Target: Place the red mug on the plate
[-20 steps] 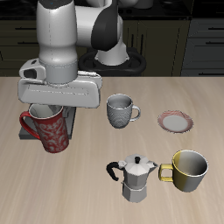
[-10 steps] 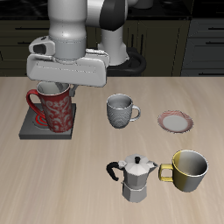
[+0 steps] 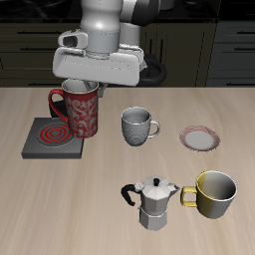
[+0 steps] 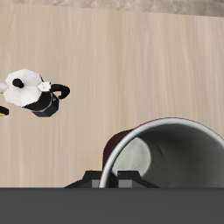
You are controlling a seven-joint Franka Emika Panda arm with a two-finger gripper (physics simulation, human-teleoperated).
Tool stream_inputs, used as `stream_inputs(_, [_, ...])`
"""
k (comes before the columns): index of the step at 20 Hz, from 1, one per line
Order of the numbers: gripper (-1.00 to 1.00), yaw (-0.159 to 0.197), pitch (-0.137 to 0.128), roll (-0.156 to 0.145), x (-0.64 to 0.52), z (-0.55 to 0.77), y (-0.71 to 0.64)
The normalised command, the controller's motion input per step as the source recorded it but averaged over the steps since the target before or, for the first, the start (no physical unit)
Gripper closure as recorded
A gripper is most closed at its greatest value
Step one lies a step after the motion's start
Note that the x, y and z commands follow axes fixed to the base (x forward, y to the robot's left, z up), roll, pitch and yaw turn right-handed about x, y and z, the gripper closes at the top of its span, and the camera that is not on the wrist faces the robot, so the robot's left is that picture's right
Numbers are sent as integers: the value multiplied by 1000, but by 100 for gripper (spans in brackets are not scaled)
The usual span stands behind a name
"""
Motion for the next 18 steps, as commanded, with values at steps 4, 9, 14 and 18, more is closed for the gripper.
stream_inputs(4, [100, -87, 26, -20, -136, 88, 114])
stream_inputs(9, [100, -43, 30, 3, -111, 5, 170])
stream_inputs(14, [100, -34, 8, 24, -87, 11, 89])
stream_inputs(18, [100, -48, 49, 27, -56, 23, 110])
